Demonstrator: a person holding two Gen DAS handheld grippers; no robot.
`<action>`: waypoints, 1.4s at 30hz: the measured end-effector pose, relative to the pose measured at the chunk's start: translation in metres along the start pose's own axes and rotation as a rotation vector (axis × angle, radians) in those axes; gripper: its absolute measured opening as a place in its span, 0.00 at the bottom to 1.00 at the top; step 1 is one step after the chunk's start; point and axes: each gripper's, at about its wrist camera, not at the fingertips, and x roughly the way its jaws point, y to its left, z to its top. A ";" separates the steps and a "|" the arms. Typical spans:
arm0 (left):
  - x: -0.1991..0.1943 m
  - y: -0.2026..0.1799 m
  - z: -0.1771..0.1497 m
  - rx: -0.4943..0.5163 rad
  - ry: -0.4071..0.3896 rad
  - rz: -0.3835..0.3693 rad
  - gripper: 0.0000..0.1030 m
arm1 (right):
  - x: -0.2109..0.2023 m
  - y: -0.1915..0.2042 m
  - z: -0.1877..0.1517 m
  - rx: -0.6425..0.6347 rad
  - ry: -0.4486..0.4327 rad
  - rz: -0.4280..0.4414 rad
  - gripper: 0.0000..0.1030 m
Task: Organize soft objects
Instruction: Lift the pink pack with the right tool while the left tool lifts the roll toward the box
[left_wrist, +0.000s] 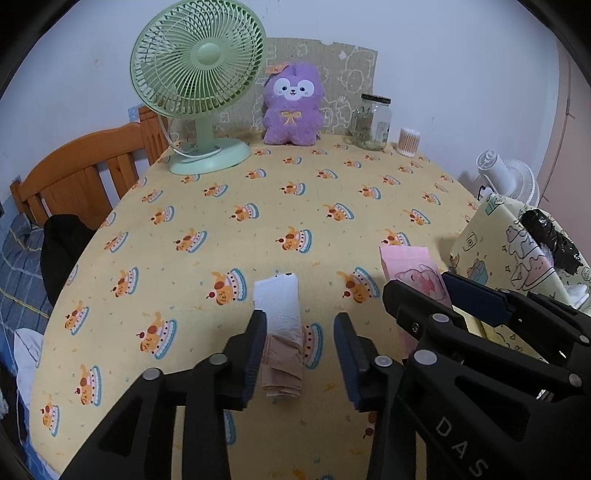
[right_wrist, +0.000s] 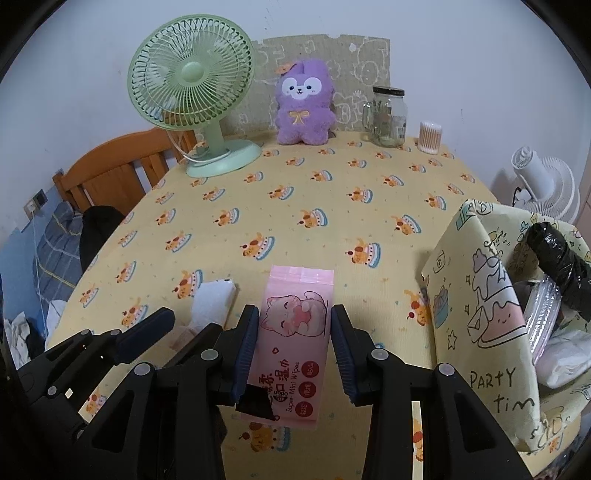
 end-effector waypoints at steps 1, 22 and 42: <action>0.003 0.000 0.000 -0.001 0.006 -0.003 0.41 | 0.002 -0.001 0.000 0.000 0.005 -0.001 0.42; 0.039 0.010 -0.007 -0.041 0.077 0.038 0.33 | 0.042 0.000 -0.004 -0.006 0.083 -0.006 0.42; 0.008 0.007 0.001 -0.040 0.016 0.029 0.10 | 0.011 0.000 0.004 -0.011 0.029 0.014 0.42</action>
